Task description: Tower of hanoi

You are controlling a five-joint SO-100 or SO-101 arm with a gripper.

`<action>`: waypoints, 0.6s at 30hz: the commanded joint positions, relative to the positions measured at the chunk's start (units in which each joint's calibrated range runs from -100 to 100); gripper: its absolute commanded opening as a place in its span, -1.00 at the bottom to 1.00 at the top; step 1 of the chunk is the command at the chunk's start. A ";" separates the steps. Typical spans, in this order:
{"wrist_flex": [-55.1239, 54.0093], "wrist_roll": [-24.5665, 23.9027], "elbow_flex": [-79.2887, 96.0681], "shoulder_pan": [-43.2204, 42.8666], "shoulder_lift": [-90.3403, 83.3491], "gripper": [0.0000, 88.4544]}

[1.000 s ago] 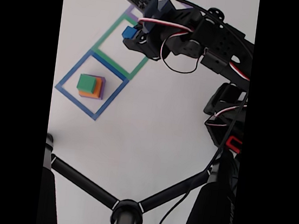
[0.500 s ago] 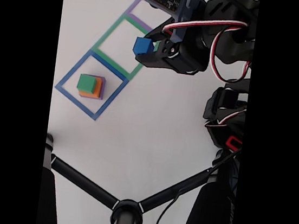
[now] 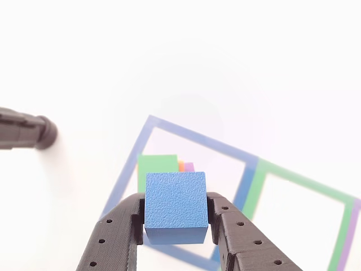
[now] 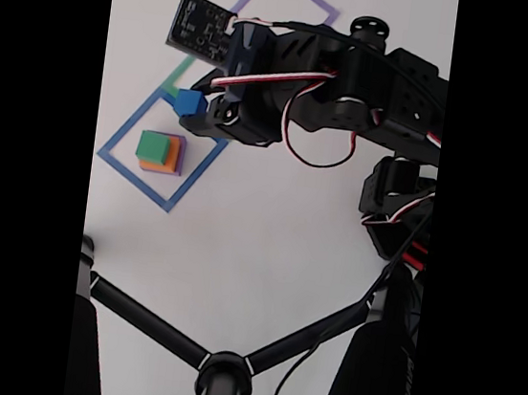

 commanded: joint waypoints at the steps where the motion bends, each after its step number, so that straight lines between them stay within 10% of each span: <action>1: -21.37 0.59 11.98 -1.38 1.40 -0.92; 18: -56.91 0.59 26.07 -2.44 17.47 -0.92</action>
